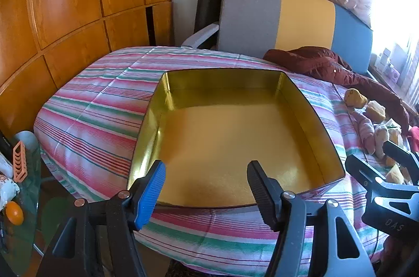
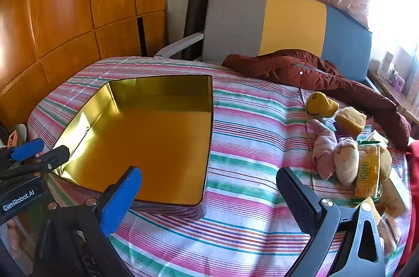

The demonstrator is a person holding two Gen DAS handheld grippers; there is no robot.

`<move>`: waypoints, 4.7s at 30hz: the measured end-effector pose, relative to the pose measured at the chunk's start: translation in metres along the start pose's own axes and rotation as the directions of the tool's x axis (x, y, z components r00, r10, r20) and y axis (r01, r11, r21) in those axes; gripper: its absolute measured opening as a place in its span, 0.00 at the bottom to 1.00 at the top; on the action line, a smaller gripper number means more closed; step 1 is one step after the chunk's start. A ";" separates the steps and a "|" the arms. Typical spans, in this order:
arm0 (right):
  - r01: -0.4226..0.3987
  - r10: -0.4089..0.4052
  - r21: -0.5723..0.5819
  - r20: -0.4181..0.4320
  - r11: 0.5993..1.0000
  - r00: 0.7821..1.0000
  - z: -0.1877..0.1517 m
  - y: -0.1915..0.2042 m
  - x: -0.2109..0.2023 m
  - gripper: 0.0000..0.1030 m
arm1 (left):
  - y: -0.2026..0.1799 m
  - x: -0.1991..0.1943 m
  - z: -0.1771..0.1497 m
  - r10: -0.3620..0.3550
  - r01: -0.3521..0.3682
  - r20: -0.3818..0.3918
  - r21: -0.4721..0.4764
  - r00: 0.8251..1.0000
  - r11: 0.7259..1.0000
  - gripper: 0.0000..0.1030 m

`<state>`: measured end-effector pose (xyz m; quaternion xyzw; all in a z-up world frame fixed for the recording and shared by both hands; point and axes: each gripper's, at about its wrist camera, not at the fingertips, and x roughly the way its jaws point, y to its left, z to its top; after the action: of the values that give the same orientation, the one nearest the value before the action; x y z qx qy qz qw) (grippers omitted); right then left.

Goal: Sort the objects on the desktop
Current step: 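Move both tools from the gold tray toward the pile of items, then grasp the white block with the right tool while the left tool grasps the yellow sponge, then carry both items to the gold tray and release them inside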

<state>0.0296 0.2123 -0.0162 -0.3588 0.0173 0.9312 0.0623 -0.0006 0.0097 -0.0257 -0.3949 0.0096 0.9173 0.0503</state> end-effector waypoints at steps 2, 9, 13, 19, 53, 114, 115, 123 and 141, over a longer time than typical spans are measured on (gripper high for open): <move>0.002 -0.002 -0.001 0.002 1.000 1.000 -0.001 -0.002 -0.001 1.00 | -0.002 0.001 0.000 -0.009 0.009 -0.006 0.004 1.000 1.000 0.64; 0.026 -0.026 0.010 0.002 1.000 1.000 -0.004 -0.014 -0.005 1.00 | -0.011 0.004 -0.001 -0.023 0.024 -0.018 0.033 1.000 0.999 0.64; 0.048 -0.048 0.031 -0.002 0.998 0.999 -0.008 -0.026 -0.007 1.00 | -0.020 0.006 -0.002 -0.021 0.022 -0.024 0.068 0.999 0.997 0.64; 0.088 -0.087 0.064 -0.031 0.994 0.996 -0.018 -0.050 -0.009 1.00 | -0.035 0.004 -0.004 -0.136 0.138 -0.026 0.138 0.990 0.981 0.64; 0.261 -0.066 0.405 -0.435 0.876 0.898 -0.108 -0.239 -0.045 1.00 | -0.255 0.007 0.001 -0.675 0.783 -0.397 0.335 0.621 0.524 0.77; -0.193 0.249 0.262 -0.203 0.946 0.947 0.004 -0.110 0.010 0.57 | -0.037 0.044 0.043 -0.364 0.371 -0.090 0.079 0.927 0.925 0.52; -0.219 0.270 0.244 -0.197 0.945 0.943 0.009 -0.096 0.011 0.57 | -0.025 0.045 0.042 -0.347 0.353 -0.086 0.073 0.934 0.933 0.52; -0.372 0.403 0.170 -0.209 0.912 0.891 0.056 -0.002 0.055 0.58 | 0.039 0.060 0.037 -0.184 0.183 -0.072 -0.019 0.980 0.983 0.53; -0.467 0.544 0.291 -0.309 0.835 0.780 0.032 0.059 0.106 0.84 | 0.066 0.046 0.018 -0.180 0.176 -0.037 -0.088 0.983 0.980 0.63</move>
<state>-0.0766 0.1675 -0.0644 -0.5057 0.2177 0.8193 -0.1603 -0.0522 -0.0514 -0.0482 -0.4162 -0.0636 0.8997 0.1151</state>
